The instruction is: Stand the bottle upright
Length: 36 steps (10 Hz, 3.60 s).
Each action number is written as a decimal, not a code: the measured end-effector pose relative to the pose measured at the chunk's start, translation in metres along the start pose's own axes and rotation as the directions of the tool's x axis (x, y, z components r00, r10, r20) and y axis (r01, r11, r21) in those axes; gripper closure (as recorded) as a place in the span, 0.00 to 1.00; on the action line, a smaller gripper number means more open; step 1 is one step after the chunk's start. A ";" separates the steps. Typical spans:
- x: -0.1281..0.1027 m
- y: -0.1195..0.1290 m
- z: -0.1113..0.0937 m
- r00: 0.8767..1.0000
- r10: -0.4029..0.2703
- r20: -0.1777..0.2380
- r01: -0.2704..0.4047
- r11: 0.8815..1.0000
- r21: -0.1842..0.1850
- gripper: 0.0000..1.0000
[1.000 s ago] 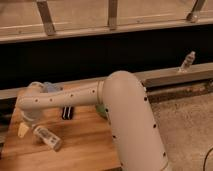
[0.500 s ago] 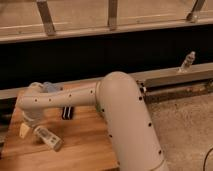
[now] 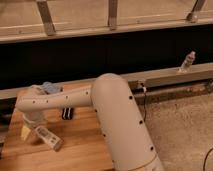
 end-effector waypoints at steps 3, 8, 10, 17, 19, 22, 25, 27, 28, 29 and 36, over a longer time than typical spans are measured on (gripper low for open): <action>0.001 0.001 0.006 1.000 0.007 -0.014 -0.007 1.000 -0.006 0.20; -0.001 0.002 0.011 1.000 0.003 -0.023 -0.004 1.000 -0.022 0.20; -0.002 0.003 0.013 1.000 0.001 -0.025 -0.001 1.000 -0.026 0.20; -0.008 0.011 0.020 0.996 -0.081 -0.045 0.080 0.996 -0.027 0.70; -0.007 0.012 0.020 0.995 -0.086 -0.043 0.085 0.996 -0.025 0.90; -0.009 0.009 0.010 0.996 -0.087 -0.001 0.087 0.996 -0.027 1.00; -0.021 0.000 -0.031 0.991 -0.084 0.100 0.085 0.996 -0.007 1.00; -0.031 -0.008 -0.064 0.983 -0.094 0.159 0.091 0.995 0.028 1.00; -0.034 -0.014 -0.076 0.978 -0.099 0.184 0.093 0.995 0.045 1.00; -0.035 -0.019 -0.083 0.974 -0.104 0.202 0.094 0.994 0.060 1.00; -0.047 -0.036 -0.124 0.916 -0.115 0.385 0.095 0.993 0.070 1.00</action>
